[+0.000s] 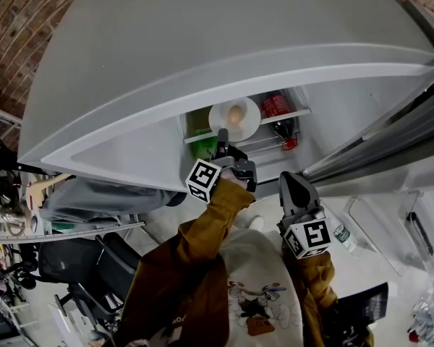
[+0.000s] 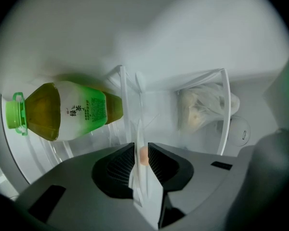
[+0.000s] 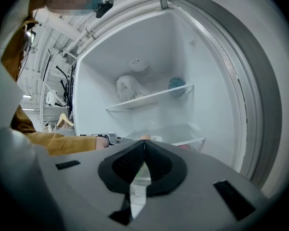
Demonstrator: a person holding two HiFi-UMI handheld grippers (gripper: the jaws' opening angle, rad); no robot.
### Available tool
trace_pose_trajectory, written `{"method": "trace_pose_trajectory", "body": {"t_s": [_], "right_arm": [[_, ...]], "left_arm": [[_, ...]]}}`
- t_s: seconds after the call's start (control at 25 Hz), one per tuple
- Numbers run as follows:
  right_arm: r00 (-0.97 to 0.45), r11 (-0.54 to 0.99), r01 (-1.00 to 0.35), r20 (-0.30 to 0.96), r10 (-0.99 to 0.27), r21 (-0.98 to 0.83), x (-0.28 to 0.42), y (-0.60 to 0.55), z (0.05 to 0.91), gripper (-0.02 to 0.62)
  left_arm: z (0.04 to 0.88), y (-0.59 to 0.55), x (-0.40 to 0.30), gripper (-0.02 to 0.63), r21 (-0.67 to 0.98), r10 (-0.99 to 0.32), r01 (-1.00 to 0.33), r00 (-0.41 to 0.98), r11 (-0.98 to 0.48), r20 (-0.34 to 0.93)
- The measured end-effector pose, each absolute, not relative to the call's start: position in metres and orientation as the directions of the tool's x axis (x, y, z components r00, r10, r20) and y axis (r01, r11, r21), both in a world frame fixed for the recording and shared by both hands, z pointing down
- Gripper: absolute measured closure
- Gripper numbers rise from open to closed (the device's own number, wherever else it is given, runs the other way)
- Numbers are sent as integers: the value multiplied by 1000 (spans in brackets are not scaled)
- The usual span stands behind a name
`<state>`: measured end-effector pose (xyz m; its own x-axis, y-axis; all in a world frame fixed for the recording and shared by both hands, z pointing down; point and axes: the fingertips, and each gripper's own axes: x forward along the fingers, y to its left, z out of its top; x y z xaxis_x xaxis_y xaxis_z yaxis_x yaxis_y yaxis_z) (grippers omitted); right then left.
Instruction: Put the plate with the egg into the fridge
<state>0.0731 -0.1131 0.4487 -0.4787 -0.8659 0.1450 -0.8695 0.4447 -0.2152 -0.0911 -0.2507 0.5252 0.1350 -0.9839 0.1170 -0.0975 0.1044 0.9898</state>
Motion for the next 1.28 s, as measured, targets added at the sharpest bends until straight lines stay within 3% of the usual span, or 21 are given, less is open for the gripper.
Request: {"method": "trace_pose_trajectory", "body": {"t_s": [0.4,1.28], "right_arm": [[-475,440,-871,143,-868,-221,68,-113,448,592],[-459,422,-878,146,-877,-226,70,-105,448,592]], "left_arm": [[526,-249,-93,495,988,-981,-114,150,108,125],[528,-228,-48,495,990,-955,-84,265,115,134]]}}
